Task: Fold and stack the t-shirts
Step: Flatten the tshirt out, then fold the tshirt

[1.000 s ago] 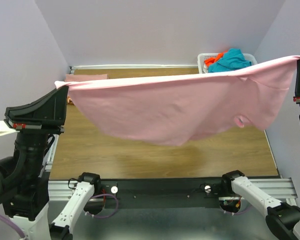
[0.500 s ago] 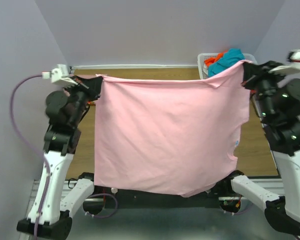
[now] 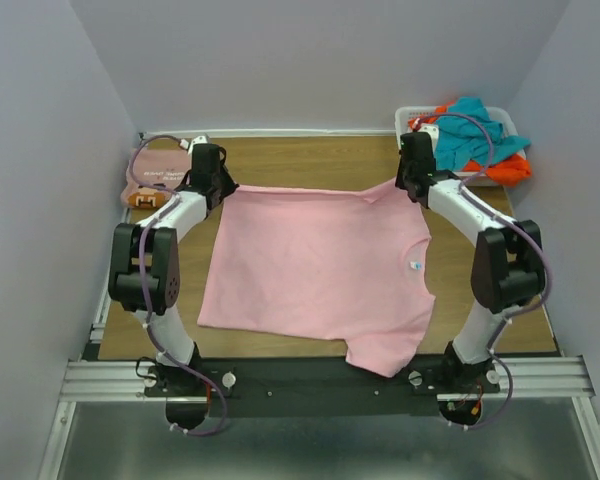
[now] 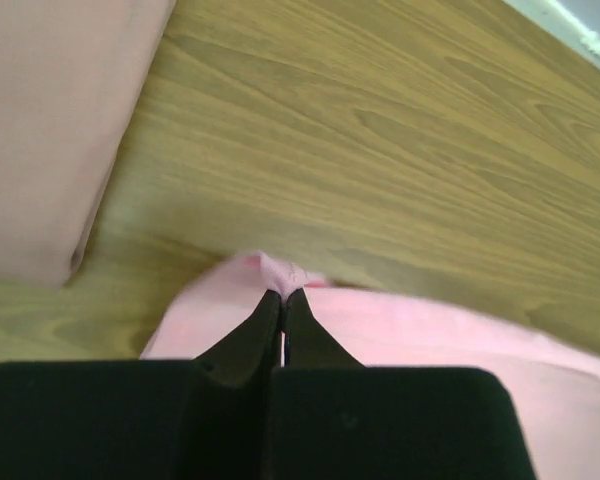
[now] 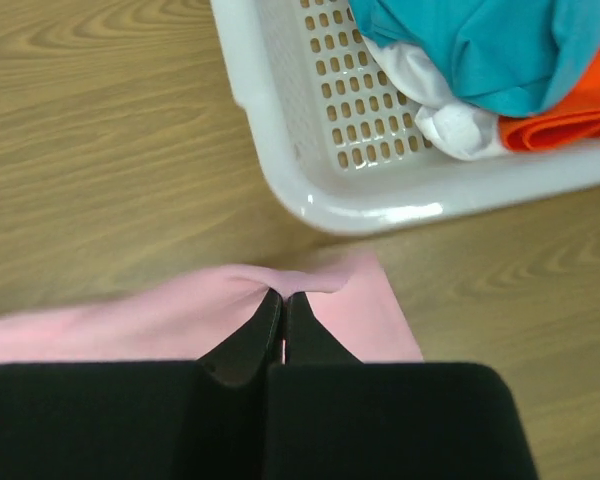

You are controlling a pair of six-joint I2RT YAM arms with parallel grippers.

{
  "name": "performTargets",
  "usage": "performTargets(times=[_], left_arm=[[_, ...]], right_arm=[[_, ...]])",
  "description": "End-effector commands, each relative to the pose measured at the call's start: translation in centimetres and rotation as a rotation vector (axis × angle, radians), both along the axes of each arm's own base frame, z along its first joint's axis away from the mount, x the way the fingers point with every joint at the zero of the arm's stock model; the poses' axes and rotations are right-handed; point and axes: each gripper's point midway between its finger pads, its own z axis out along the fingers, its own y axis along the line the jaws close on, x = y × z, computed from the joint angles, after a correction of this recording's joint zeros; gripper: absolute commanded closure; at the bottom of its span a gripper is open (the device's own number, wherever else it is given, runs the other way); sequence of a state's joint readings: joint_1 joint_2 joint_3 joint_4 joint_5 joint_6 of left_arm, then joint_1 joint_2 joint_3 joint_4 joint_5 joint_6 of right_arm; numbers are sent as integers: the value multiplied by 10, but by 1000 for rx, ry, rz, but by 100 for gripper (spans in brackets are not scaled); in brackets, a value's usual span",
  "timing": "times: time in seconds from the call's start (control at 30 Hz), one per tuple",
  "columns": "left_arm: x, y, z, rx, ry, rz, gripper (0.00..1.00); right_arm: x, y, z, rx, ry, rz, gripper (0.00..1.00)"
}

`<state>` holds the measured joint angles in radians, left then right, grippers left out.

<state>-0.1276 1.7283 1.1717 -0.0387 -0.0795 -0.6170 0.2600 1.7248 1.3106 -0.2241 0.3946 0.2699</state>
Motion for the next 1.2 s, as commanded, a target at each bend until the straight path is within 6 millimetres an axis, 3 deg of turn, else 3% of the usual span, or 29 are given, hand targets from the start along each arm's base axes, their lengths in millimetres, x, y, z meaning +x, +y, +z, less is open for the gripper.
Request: performTargets(times=[0.0, 0.03, 0.07, 0.13, 0.27, 0.33, 0.43, 0.57, 0.6, 0.73, 0.93, 1.17], left_arm=[[44, -2, 9, 13, -84, -32, 100], [52, -3, 1, 17, -75, -36, 100], [56, -3, -4, 20, -66, -40, 100], [65, -5, -14, 28, -42, -49, 100], [75, -4, -22, 34, -26, -49, 100], [75, -4, -21, 34, -28, -43, 100], [74, 1, -16, 43, -36, -24, 100], [70, 12, -16, 46, -18, 0, 100], [70, 13, -15, 44, -19, 3, 100], [72, 20, -11, 46, -15, 0, 100], [71, 22, 0, 66, -20, -9, 100], [64, 22, -10, 71, 23, -21, 100]], right_arm=[[51, -3, -19, 1, -29, -41, 100], [61, -3, -16, 3, -42, -47, 100], [65, -2, -33, -5, -13, -46, 100], [72, -1, -37, 2, -12, -47, 99], [70, 1, -44, 12, 3, -34, 99], [66, 0, -34, 22, -11, -36, 100], [49, 0, -34, 42, 4, -32, 99], [23, 9, -13, 133, -5, 1, 99], [12, 9, -22, 140, 23, 1, 99], [-14, 6, -29, 174, 63, -25, 99], [-47, 9, -30, 243, 97, -37, 99], [-91, 18, -38, 330, 147, -39, 99]])
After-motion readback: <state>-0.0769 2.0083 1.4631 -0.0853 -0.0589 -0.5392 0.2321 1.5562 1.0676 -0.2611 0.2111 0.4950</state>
